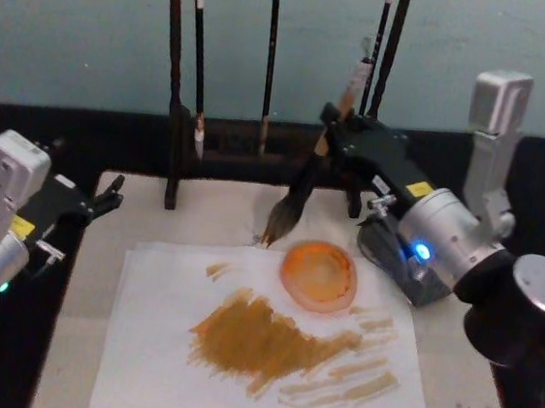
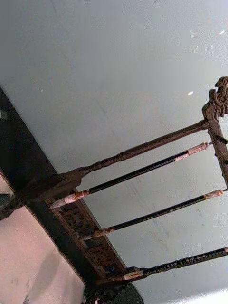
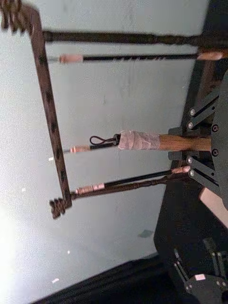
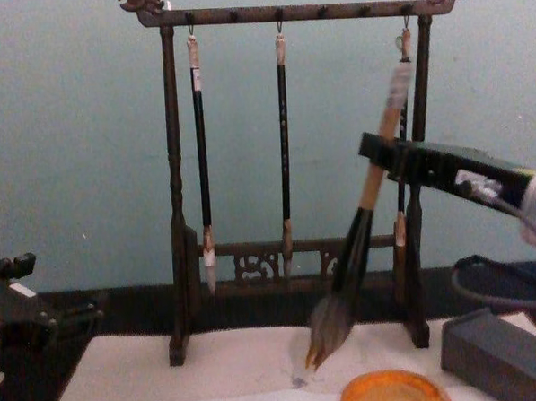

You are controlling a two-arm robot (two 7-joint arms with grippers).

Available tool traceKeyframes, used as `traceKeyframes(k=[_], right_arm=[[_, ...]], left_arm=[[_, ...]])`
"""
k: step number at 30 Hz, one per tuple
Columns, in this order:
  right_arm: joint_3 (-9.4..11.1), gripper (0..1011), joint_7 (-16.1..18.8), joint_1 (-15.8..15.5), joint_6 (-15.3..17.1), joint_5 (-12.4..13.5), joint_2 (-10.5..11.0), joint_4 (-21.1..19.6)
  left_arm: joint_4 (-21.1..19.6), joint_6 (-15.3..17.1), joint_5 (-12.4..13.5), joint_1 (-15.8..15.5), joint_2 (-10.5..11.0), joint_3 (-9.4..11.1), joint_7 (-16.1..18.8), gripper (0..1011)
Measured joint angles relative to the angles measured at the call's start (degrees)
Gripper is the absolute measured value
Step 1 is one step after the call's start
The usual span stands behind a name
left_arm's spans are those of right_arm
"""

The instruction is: Pick up the brush from the inkstone, write on the paper, then place the brush back to its original position.

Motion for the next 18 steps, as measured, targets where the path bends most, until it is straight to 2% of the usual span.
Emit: traceKeyframes(k=[3, 4, 8, 13, 18], right_arm=[[-1.15, 160, 1.22, 1.09, -1.97, -2.92, -1.14, 2.06], [-1.15, 160, 1.22, 1.09, -1.97, -2.92, -1.14, 2.06], [-2.66, 158, 2.79, 2.44, -4.44, -6.40, -2.68, 4.66], [-3.81, 160, 4.19, 3.26, -5.95, -8.84, -4.24, 6.56], [-4.38, 160, 5.01, 3.32, -6.60, -10.03, -5.09, 7.09]], left_arm=[[0.00, 0.00, 0.00, 0.00, 0.00, 0.00, 0.00, 1010], [0.00, 0.00, 0.00, 0.00, 0.00, 0.00, 0.00, 1010], [0.00, 0.00, 0.00, 0.00, 0.00, 0.00, 0.00, 1010], [0.00, 0.00, 0.00, 0.00, 0.00, 0.00, 0.00, 1010], [0.00, 0.00, 0.00, 0.00, 0.00, 0.00, 0.00, 1010]])
